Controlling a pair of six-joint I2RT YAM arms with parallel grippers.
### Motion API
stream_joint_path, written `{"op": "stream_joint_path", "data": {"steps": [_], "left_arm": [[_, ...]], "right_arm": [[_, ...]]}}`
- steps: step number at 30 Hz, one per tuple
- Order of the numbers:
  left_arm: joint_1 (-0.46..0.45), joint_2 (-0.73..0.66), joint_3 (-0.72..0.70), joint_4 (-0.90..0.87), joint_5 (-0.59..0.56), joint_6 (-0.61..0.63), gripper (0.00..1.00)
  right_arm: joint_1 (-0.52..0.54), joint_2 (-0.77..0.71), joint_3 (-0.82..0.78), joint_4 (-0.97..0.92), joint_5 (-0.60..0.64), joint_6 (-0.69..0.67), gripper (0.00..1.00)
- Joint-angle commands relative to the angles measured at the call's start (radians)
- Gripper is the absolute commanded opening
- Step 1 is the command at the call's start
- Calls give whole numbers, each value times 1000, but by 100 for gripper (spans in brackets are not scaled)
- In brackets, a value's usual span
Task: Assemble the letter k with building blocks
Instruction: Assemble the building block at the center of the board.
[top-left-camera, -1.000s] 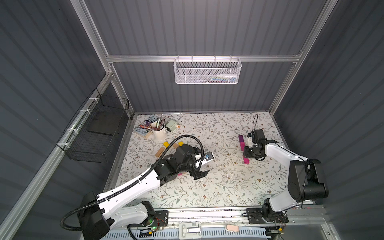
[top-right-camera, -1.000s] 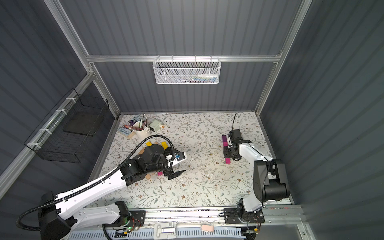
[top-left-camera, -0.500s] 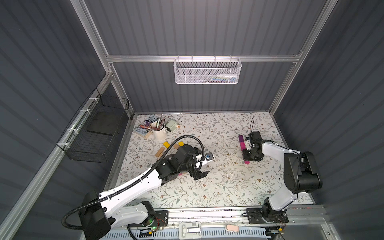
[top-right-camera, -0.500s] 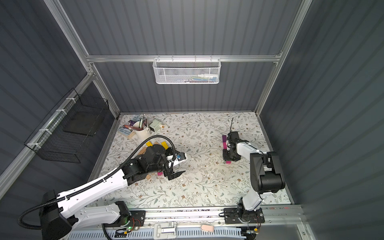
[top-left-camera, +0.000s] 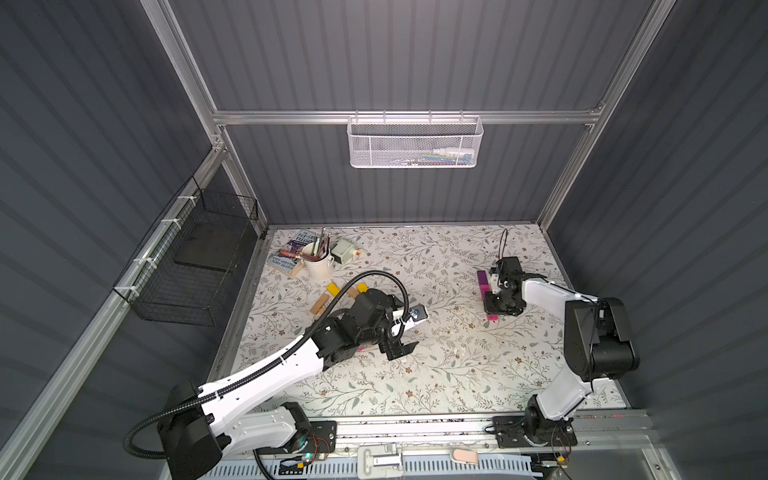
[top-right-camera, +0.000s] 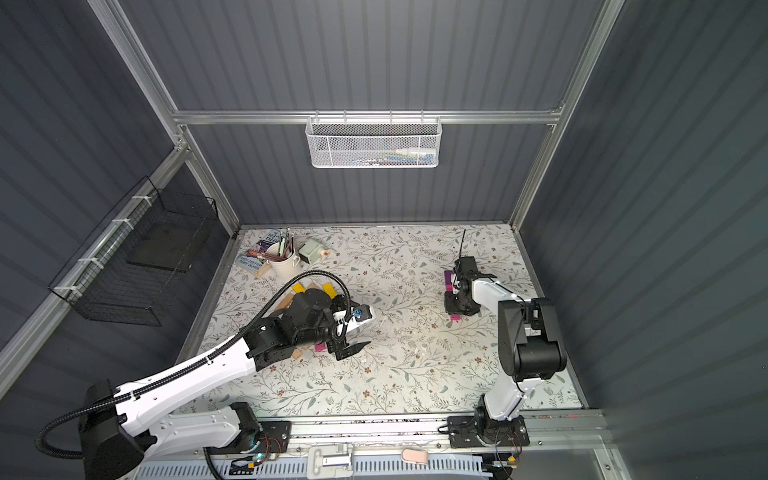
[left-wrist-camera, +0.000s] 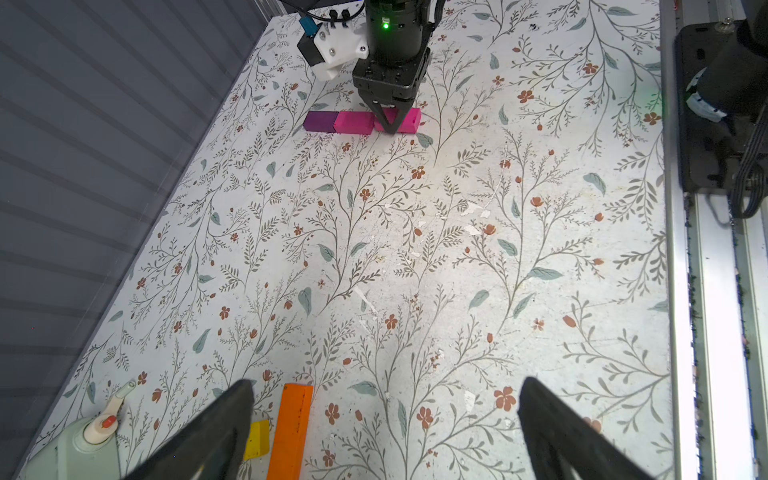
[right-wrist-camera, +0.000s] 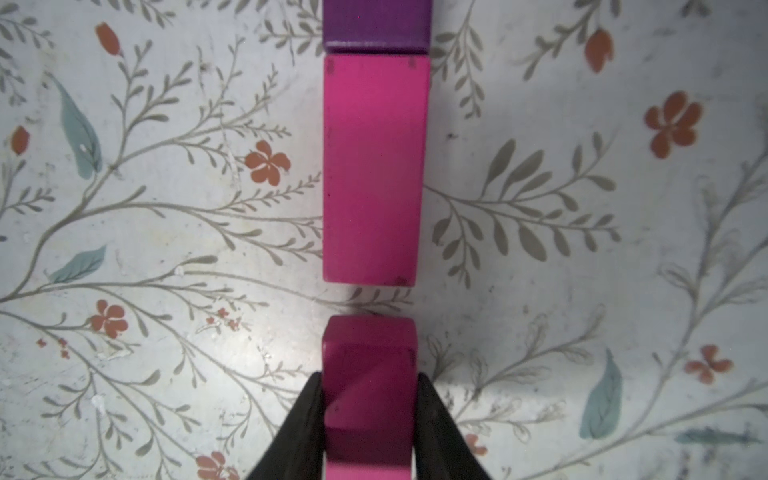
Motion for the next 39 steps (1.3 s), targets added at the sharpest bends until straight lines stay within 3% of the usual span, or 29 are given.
{"op": "stream_joint_path", "data": {"steps": [1,13,21,26,39], "left_arm": [[3,8,9,-15,-9,16,100],[3,20,8,-14,-18,18,100],[3,29,9,-12,-19,16,100],[3,28,7,-7,-18,15,100],[2,38,6,-3,-16,15,100]], "right_arm": [[-5,19,32,-10,-9,3,34],[-15,59,57,-10,-33,17,42],[-15,-70,-12,28,-16,57,44],[-15,-118,-67,69,23,65,44],[-12,-40,-38,60,-6,45,40]]}}
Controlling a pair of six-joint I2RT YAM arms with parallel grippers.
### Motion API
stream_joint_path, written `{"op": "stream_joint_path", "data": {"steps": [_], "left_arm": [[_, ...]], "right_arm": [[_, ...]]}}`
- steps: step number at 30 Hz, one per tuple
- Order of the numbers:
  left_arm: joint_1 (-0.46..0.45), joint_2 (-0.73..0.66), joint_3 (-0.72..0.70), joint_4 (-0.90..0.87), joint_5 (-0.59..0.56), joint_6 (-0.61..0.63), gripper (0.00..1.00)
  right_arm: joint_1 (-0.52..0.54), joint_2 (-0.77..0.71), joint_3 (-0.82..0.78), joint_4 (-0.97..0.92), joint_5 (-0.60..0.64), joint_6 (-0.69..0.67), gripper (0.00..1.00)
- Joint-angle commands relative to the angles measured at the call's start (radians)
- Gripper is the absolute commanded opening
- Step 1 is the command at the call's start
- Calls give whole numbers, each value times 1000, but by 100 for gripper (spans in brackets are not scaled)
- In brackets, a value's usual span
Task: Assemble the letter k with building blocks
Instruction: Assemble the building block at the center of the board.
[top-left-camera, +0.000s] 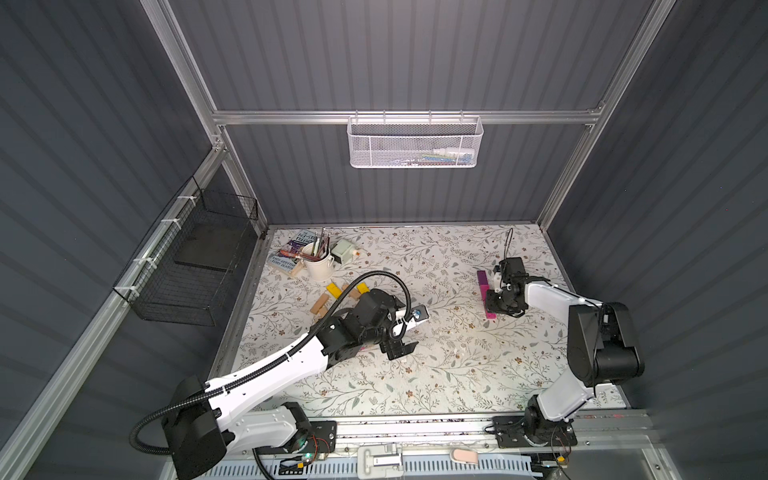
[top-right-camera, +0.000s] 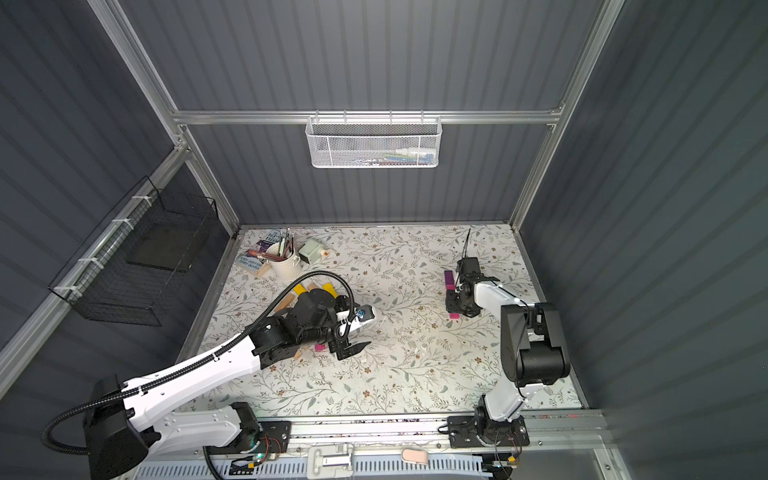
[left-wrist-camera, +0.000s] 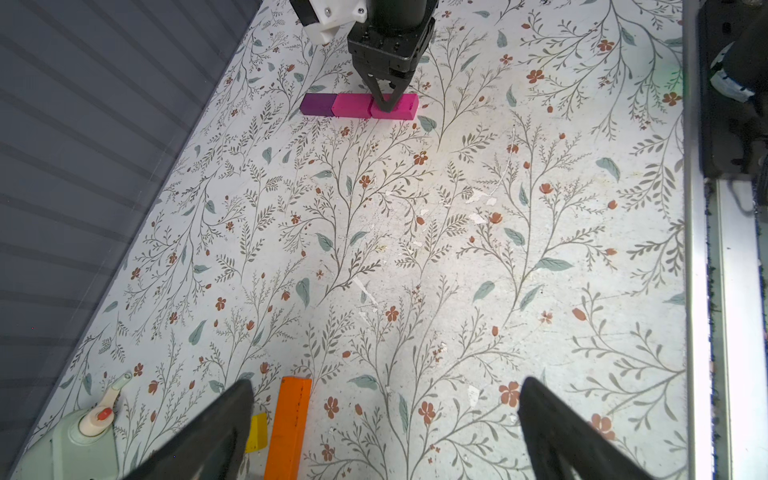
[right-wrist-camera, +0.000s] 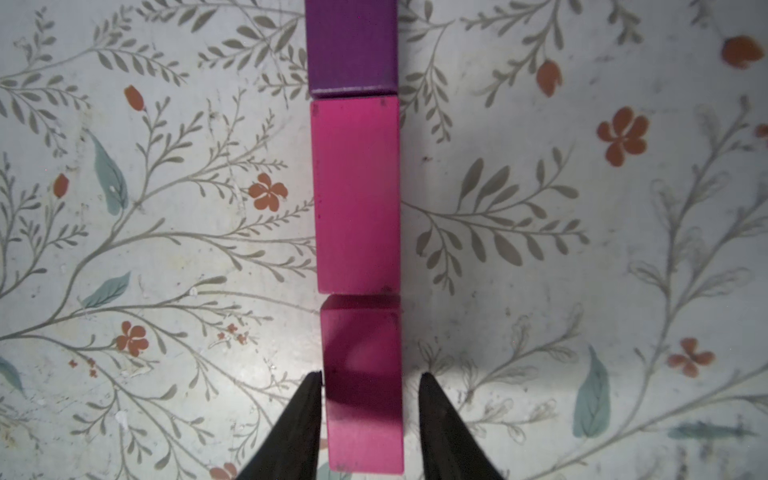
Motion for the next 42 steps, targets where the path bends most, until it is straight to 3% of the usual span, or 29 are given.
{"op": "stream_joint_path", "data": {"steps": [1,20,42], "left_arm": [[3,5,7,-4,0,12,100],[2,11,6,-4,-8,14,100],[2,10,7,-6,-13,14,100]], "right_arm": [[-1,14,11,-7,1,-9,40],[7,62,55,-27,-12,-18,34],[10,75,69,-35,-8,-17,37]]}}
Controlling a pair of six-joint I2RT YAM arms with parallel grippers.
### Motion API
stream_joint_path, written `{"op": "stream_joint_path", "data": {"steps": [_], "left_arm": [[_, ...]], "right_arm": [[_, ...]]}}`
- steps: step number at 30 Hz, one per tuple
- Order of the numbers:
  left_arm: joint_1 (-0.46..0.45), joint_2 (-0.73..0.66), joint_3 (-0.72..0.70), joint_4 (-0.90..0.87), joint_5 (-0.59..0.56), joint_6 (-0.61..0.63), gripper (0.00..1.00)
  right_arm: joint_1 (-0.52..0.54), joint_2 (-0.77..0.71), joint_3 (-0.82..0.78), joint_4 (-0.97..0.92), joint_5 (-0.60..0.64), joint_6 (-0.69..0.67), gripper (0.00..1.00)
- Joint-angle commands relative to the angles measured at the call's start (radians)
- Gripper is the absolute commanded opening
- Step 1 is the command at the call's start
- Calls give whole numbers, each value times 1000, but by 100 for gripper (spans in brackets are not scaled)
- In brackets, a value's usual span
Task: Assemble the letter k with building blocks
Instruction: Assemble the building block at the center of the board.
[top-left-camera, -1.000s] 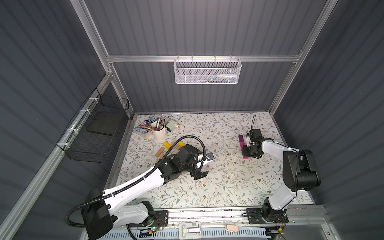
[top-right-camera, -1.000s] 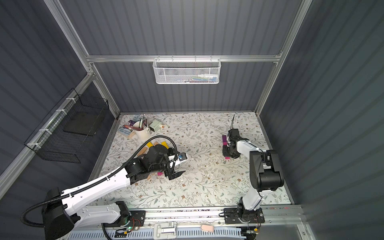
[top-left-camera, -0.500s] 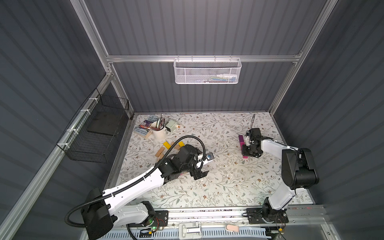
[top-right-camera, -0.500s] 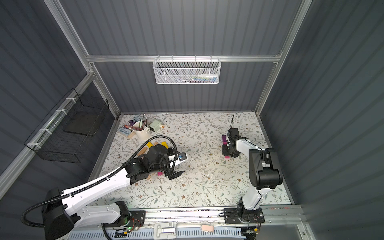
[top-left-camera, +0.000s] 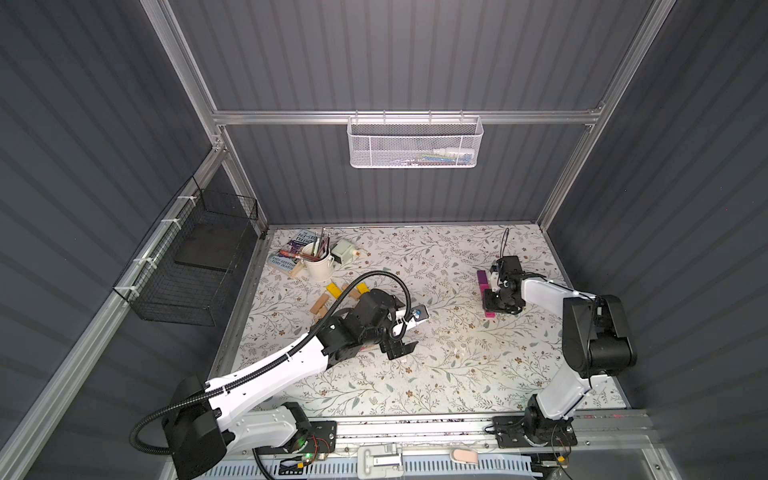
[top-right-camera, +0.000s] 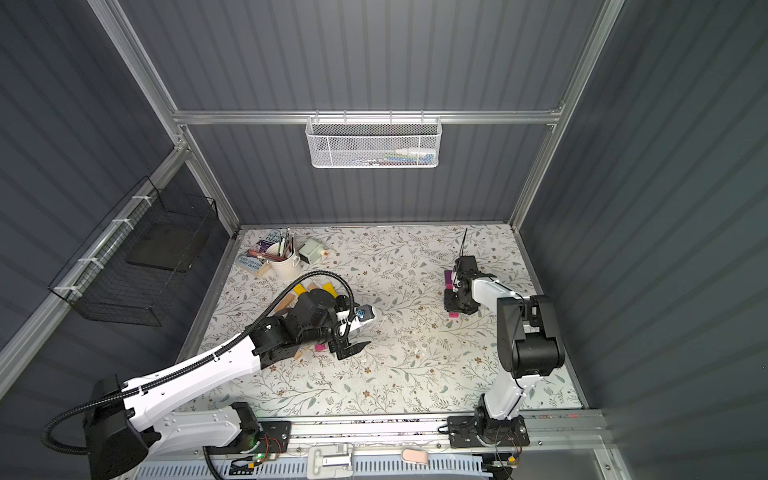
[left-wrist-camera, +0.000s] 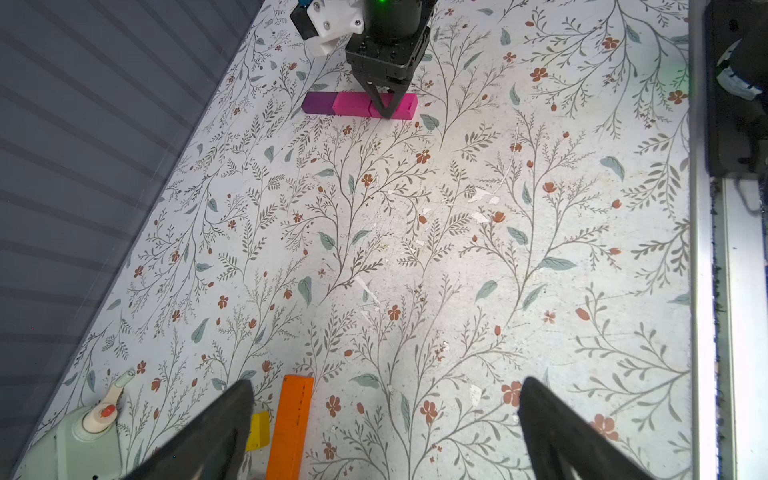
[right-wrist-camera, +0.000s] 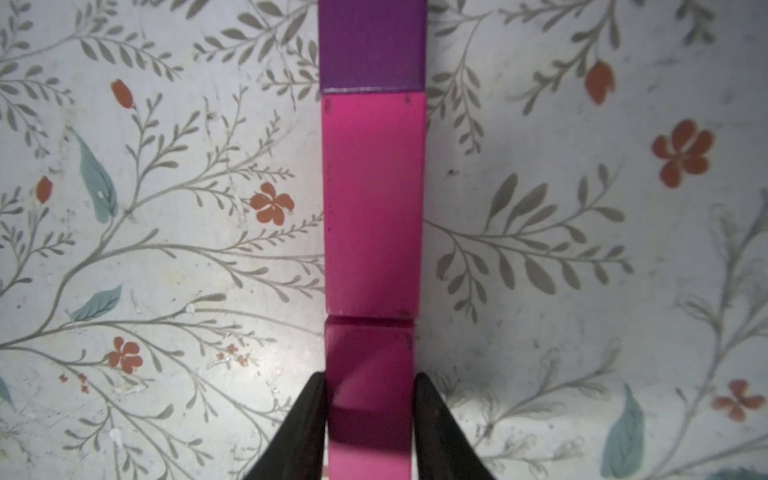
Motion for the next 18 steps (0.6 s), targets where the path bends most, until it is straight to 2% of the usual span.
{"op": "stream_joint_path", "data": {"steps": [1,11,16,18], "left_arm": [[3,10,7,-5,-5,14,100],[2,15,4,-2,-18,13,100],[3,14,0,4,-43,4,100],[2,17,1,21,-86,-42,100]], "right_arm": [[3,9,22,-17,11,-2,37],[3,-17,20,-17,29,0,40],[4,-71,24,-25,29,21,46],[5,-131,20,-22,9,37,52]]}}
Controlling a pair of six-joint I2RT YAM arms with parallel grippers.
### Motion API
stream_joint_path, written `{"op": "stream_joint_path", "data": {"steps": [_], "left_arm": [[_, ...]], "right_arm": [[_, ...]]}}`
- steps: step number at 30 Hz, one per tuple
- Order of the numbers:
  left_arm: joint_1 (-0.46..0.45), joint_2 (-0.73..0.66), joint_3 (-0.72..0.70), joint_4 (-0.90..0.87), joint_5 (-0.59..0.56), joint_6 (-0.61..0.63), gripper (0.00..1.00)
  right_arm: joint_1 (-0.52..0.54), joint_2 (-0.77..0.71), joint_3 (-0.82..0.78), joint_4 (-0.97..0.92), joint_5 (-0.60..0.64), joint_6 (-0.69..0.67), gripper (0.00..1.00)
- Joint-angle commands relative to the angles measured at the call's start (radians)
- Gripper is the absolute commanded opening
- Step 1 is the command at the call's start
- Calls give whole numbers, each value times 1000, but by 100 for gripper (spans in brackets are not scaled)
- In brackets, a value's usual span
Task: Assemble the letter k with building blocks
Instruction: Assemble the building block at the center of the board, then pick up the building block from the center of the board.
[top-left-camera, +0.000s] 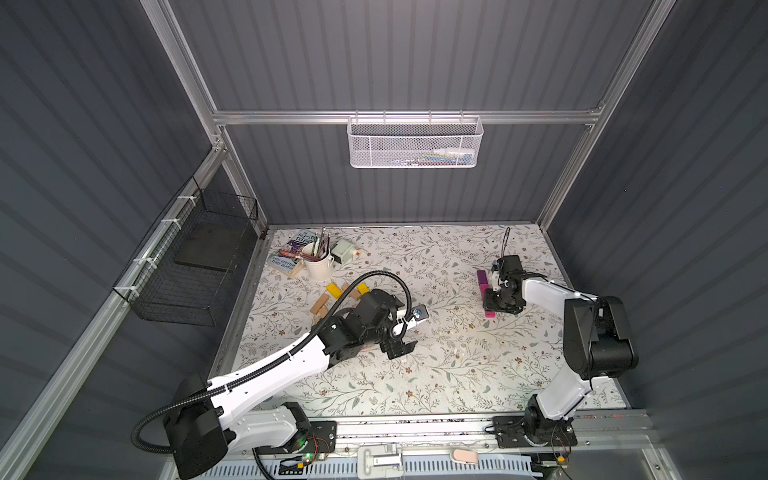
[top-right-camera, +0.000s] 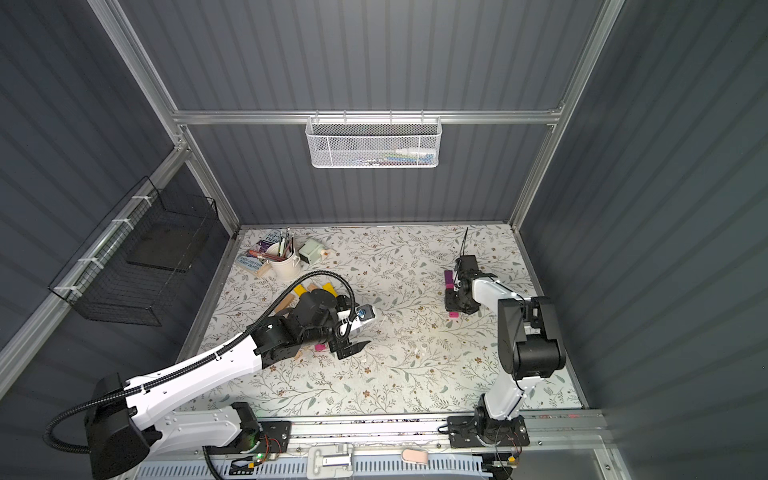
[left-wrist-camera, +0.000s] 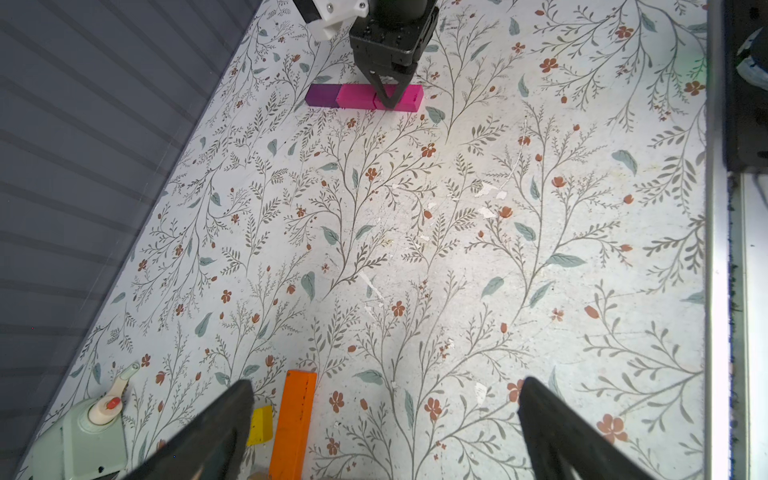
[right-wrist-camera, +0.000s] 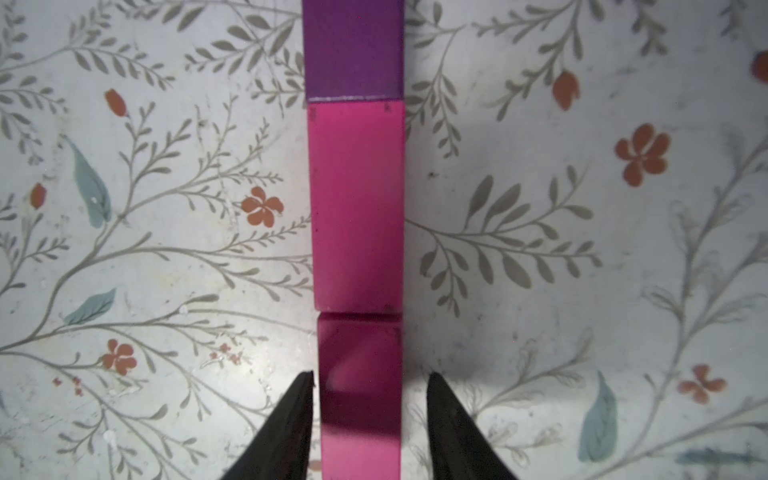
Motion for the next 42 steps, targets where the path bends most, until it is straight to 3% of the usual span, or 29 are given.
{"op": "stream_joint_path", "data": {"steps": [1,5,8,12,15,19,25,30,38,42], "left_arm": [[4,9,6,23,-69,-67,99],[44,35,36,34,-69,-212,100],[88,80,122,-29,-120,-440,100],[190,134,197,-139,-155,-756,87],[249,127,182,-194,-262,-923,75],[319,184,186,-266,-321,-1042,72],[414,386,258,-389,-326,-1171,61],[457,454,260,-419,-293,-1175,56],[445,293,119,-502,-178,-1187,49],[336,283,104,-538,-161,-1225,49]], "right_arm": [[5,-113,18,-11,-22,27,54],[6,-268,7,-10,-93,77,66],[5,-403,-18,-1,-145,167,75],[31,-621,-124,96,-284,351,84],[157,-736,-151,78,-205,397,89],[385,-780,-155,55,-97,412,96],[604,-728,-92,-32,57,382,99],[664,-691,-53,-74,97,346,99],[667,-669,-59,-38,105,343,99],[666,-660,-68,6,109,343,99]]}}
